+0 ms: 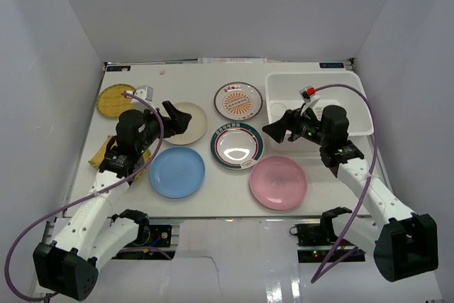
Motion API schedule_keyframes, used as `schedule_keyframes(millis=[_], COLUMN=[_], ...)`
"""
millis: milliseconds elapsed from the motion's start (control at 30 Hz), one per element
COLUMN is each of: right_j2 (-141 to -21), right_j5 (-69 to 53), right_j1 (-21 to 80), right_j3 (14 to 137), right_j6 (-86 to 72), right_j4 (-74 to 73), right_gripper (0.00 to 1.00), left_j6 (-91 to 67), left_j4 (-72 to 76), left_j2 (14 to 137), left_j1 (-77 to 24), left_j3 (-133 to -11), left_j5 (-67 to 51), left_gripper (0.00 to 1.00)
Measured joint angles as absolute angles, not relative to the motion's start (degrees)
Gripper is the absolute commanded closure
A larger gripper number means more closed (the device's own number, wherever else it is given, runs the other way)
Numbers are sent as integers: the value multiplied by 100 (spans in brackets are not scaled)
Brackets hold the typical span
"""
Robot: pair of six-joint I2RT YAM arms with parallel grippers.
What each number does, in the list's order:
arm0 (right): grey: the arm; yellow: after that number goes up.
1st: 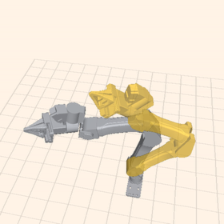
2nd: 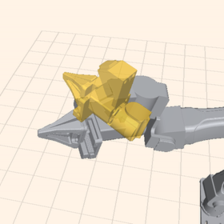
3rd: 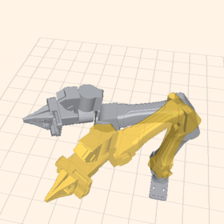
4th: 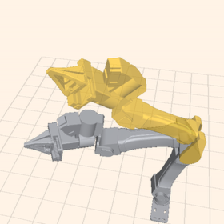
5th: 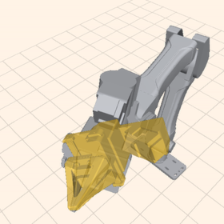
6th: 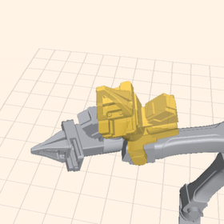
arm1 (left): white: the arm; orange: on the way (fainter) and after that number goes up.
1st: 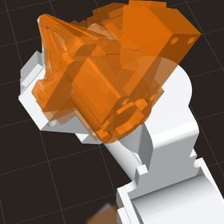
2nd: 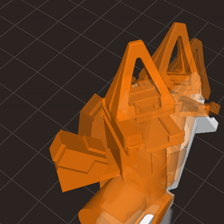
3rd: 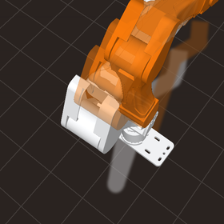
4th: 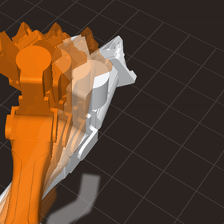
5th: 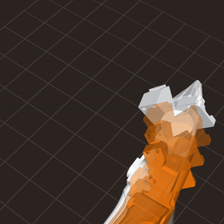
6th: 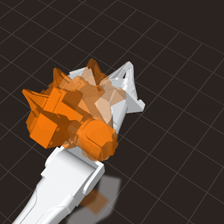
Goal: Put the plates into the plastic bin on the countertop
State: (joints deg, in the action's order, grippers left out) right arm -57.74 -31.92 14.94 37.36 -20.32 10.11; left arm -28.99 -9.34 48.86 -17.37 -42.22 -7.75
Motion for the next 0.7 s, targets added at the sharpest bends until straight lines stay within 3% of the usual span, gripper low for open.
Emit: schedule_keyframes(millis=[233,367,500,700], right_j2=[-6130,-6132,-6134,-6167], right_j5=[-2954,-2687,-2486,-2248], right_j1=[2475,3033,3588,4246], right_j3=[3811,3966,4034,4034], right_j6=[-1909,-1826,-1730,-1662], right_j4=[1074,1085,1116,1184], right_gripper=[19,21,22,22], left_j6=[-2954,-2993,-3293,-3804], left_j4=[-867,-731,-469,-75], left_j2=[5789,6493,6984,7603], left_j1=[-1734,-1581,-661,985], left_j3=[-4786,-5129,-5203,-5199], left_j5=[16,287,-36,-390], left_gripper=[3,9,15,16])
